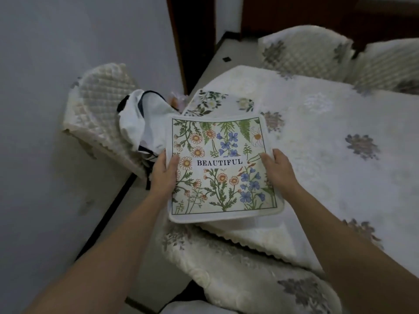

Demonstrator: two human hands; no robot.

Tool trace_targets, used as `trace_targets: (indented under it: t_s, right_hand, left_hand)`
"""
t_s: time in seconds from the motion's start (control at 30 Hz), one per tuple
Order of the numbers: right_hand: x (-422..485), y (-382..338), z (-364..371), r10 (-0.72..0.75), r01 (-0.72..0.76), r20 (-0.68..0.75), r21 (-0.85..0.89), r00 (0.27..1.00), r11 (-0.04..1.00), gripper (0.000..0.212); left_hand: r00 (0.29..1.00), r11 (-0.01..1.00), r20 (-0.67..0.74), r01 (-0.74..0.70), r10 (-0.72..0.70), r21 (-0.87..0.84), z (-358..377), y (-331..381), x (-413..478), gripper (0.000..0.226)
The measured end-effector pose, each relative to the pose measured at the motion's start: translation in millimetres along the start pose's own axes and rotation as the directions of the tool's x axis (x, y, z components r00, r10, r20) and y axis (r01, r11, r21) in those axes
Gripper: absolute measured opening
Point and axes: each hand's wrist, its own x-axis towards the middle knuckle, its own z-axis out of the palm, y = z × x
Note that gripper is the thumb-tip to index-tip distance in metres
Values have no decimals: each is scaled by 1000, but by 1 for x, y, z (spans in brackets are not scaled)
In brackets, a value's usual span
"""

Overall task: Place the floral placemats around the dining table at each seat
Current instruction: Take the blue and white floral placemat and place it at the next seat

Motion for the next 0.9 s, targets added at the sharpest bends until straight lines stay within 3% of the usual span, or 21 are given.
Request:
trace_targets:
  t_s: [0.17,0.33,0.67,0.9]
  right_hand:
    - [-21,50,-30,204,-193,-161,86,966,977,44]
    - [-39,85,-35,313,-298,-221,98,924,950,26]
    - [-50,128,-35,408,-377,-246,162,879,912,26]
    - [-36,142,-30,460,-430,-228,172,858,886,22]
  left_hand:
    - [959,998,283,7,-25,65,48,-12,12,20]
    - [892,984,416,165,-179,69,71,-34,15,21]
    - [852,952,429,238,-299,191,106,-61,20,13]
    - [849,906,334,335,-410,261,117,-75,32,13]
